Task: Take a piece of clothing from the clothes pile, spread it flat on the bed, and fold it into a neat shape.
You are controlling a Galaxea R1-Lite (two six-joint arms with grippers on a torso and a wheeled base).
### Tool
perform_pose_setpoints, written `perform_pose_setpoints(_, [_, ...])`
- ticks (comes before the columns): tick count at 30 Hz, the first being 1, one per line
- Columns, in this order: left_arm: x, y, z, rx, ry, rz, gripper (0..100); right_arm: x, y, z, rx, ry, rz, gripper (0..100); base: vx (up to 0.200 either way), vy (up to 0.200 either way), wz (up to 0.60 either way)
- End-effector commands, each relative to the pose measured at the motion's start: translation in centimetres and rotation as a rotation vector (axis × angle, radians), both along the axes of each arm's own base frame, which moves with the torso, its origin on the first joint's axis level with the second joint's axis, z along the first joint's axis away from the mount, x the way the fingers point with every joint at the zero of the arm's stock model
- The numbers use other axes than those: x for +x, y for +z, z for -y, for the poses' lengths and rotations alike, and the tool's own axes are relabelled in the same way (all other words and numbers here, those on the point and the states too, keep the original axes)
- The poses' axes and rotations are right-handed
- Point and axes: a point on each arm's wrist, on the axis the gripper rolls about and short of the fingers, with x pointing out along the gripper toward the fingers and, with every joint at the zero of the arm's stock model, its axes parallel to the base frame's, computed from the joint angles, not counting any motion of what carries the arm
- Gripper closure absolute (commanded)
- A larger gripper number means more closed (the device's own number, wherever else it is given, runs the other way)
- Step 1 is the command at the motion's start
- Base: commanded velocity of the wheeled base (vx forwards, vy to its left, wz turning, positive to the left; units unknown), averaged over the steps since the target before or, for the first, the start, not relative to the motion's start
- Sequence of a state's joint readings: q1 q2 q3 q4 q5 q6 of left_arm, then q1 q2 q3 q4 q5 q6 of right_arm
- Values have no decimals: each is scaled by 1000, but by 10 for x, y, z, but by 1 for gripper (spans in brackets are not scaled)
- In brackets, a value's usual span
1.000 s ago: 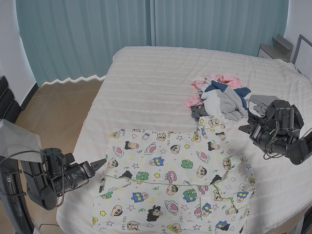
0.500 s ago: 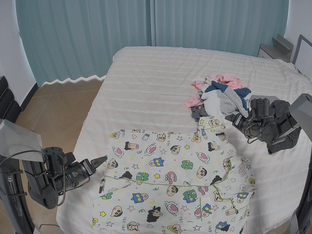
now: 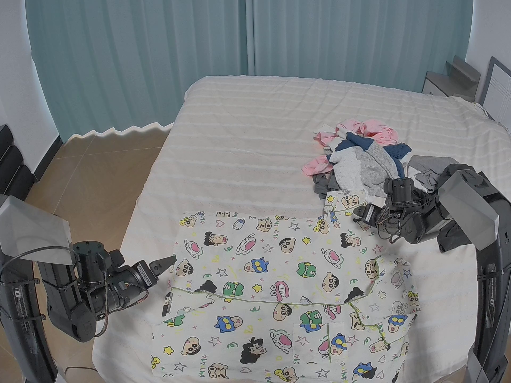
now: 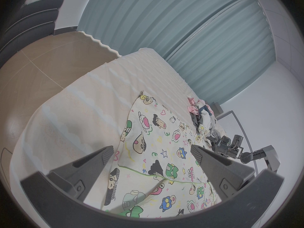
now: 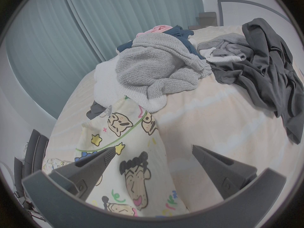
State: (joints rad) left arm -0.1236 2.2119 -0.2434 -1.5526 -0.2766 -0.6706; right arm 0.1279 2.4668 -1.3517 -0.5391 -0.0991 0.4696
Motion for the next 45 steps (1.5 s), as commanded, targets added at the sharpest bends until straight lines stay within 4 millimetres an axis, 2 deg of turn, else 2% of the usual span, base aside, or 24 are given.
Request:
perform_pose_setpoints(1, [1, 1, 0, -1, 0, 14, 0, 9, -10, -4, -3, 8, 8, 0, 0, 0, 0])
perform_pose_setpoints(4, [1, -1, 0, 1, -1, 7, 0, 19, -6, -5, -12, 11, 47, 0, 0, 0, 0])
perform_pose_setpoints(8, [1, -1, 0, 3, 3, 9, 0, 21, -7, -13, -11, 27, 51, 0, 0, 0, 0])
perform_pose_setpoints(9, [1, -1, 0, 3, 3, 9, 0, 21, -7, -13, -11, 27, 51, 100, 0, 0, 0])
perform_pose_setpoints(16, [1, -2, 0, 3, 3, 6, 0, 22, -19, -18, -11, 32, 37, 100, 0, 0, 0])
perform_pose_setpoints(22, [1, -3, 0, 3, 3, 4, 0, 28, -5, -17, -1, 5, 101, 100, 0, 0, 0])
perform_pose_setpoints(24, [1, -3, 0, 4, 3, 5, 0, 30, 8, -18, -3, -8, 174, 100, 0, 0, 0])
perform_pose_setpoints(29, [1, -3, 0, 4, 3, 5, 0, 29, 26, -18, 1, -12, 224, 100, 0, 0, 0])
perform_pose_setpoints(37, [1, -3, 0, 4, 3, 5, 0, 26, 17, -19, -12, -2, 197, 100, 0, 0, 0])
perform_pose_setpoints(38, [1, -3, 0, 4, 3, 5, 0, 26, 16, -19, -17, 0, 194, 0, 0, 0, 0])
perform_pose_setpoints(42, [1, -3, 1, 4, 1, 5, 0, 25, 19, -17, -18, -2, 200, 0, 0, 0, 0])
perform_pose_setpoints(45, [1, -3, 1, 4, 1, 5, 0, 13, 25, -11, -14, -14, 192, 0, 0, 0, 0])
